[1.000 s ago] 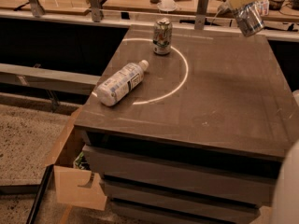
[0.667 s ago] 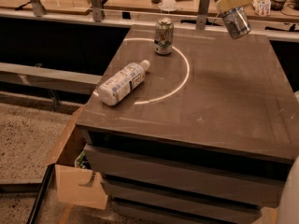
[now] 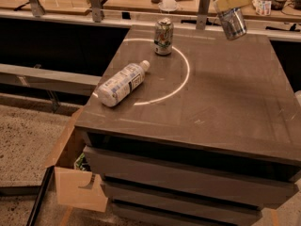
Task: Place redbull can upright
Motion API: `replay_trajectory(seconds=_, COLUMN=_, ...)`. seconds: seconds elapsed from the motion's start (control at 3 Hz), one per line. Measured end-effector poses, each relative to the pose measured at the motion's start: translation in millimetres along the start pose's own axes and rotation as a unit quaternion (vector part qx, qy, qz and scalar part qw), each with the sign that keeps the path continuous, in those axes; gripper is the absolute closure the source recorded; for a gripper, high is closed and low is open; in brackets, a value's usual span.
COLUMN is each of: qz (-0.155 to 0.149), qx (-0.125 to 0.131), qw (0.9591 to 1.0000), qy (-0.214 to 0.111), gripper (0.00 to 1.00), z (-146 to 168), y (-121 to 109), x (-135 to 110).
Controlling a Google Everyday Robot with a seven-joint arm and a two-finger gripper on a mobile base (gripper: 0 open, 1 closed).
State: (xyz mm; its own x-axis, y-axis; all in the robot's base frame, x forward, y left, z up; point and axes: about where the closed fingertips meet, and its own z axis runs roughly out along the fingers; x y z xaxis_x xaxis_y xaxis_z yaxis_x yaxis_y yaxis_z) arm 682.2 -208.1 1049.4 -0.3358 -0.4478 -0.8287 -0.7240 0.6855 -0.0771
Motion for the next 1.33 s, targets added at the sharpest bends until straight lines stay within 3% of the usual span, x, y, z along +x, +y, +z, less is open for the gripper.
replay_trajectory(seconds=0.33, qz=0.047, qx=-0.022, qw=0.9956, qy=-0.078, gripper=1.00, z=8, y=30, x=2)
replay_trajectory(seconds=0.67, qz=0.057, qx=-0.041, qw=0.9908, qy=-0.116, gripper=1.00, z=17, y=51, x=11)
replay_trajectory(seconds=1.0, qz=0.044, qx=-0.052, qw=0.9868, qy=-0.147, gripper=1.00, z=28, y=69, x=22)
replay_trajectory(seconds=1.33, qz=0.033, qx=-0.063, qw=0.9803, qy=-0.184, gripper=1.00, z=41, y=80, x=31)
